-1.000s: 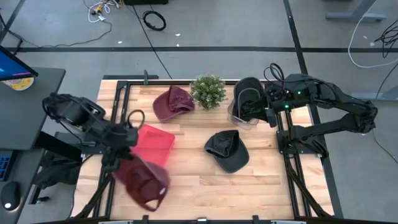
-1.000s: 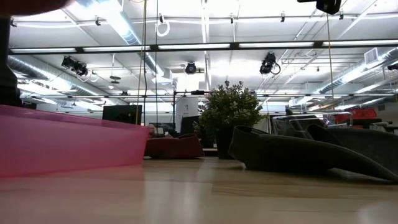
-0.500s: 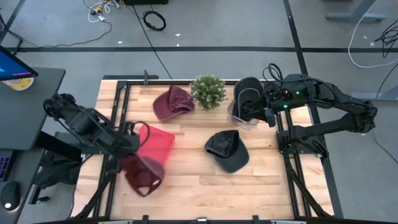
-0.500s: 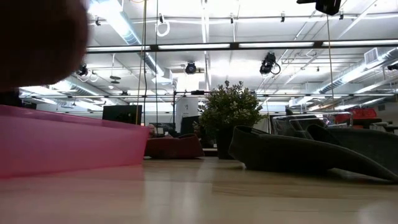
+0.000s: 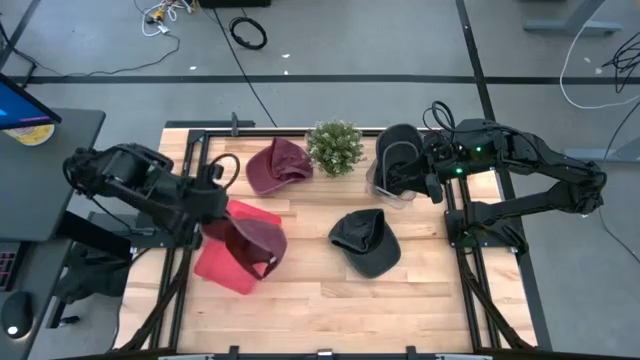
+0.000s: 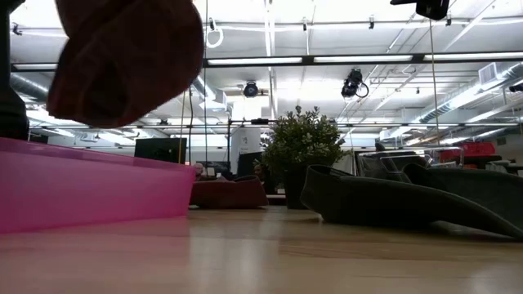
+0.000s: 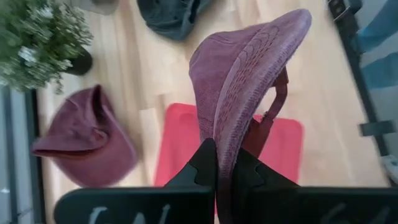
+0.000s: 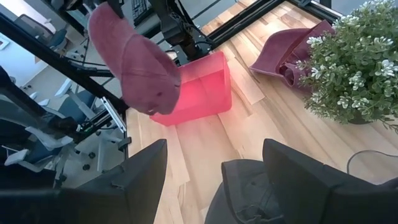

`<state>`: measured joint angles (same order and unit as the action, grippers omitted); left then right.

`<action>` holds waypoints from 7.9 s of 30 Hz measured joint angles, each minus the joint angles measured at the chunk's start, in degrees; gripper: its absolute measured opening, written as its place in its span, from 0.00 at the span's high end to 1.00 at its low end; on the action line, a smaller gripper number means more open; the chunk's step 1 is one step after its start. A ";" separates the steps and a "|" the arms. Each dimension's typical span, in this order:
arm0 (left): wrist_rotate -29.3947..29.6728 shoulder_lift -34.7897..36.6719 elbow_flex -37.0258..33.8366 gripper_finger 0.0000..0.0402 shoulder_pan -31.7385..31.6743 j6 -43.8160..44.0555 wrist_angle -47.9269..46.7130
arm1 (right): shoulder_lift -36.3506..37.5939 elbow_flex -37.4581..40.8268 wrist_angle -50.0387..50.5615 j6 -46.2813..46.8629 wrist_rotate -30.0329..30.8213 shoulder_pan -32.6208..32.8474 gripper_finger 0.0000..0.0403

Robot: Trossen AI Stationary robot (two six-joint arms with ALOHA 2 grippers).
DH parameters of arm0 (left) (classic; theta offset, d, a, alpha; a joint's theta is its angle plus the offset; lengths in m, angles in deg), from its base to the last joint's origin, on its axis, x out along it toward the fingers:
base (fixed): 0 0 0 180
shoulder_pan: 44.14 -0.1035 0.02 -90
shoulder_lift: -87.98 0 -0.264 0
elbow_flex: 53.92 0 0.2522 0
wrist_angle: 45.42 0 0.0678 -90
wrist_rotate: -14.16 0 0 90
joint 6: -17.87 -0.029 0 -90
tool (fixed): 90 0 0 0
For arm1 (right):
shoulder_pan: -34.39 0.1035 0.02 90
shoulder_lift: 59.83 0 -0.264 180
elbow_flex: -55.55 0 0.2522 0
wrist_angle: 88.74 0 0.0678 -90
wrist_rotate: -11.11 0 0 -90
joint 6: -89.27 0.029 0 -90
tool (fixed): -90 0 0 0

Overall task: Pick & Place hat
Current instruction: Put the right red cap into the red bin, then put the red cap into the red bin

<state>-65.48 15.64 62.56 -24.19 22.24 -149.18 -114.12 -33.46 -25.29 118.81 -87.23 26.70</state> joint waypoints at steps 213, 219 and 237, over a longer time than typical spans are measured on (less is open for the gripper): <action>-11.68 -30.11 -20.70 0.38 -65.18 -2.17 28.64 | -2.86 0.00 -3.87 -4.52 4.44 -0.02 0.34; -11.77 -30.45 -20.70 0.38 -66.66 -3.33 27.20 | -2.86 0.00 -3.87 -3.91 4.46 -0.02 0.34; -15.08 -23.40 -36.51 0.44 -69.40 4.01 36.75 | -2.86 0.00 -3.85 -3.91 4.48 -0.02 0.34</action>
<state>-80.57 -7.75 26.05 -93.60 26.25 -112.43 -116.98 -33.46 -29.14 114.90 -82.75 26.68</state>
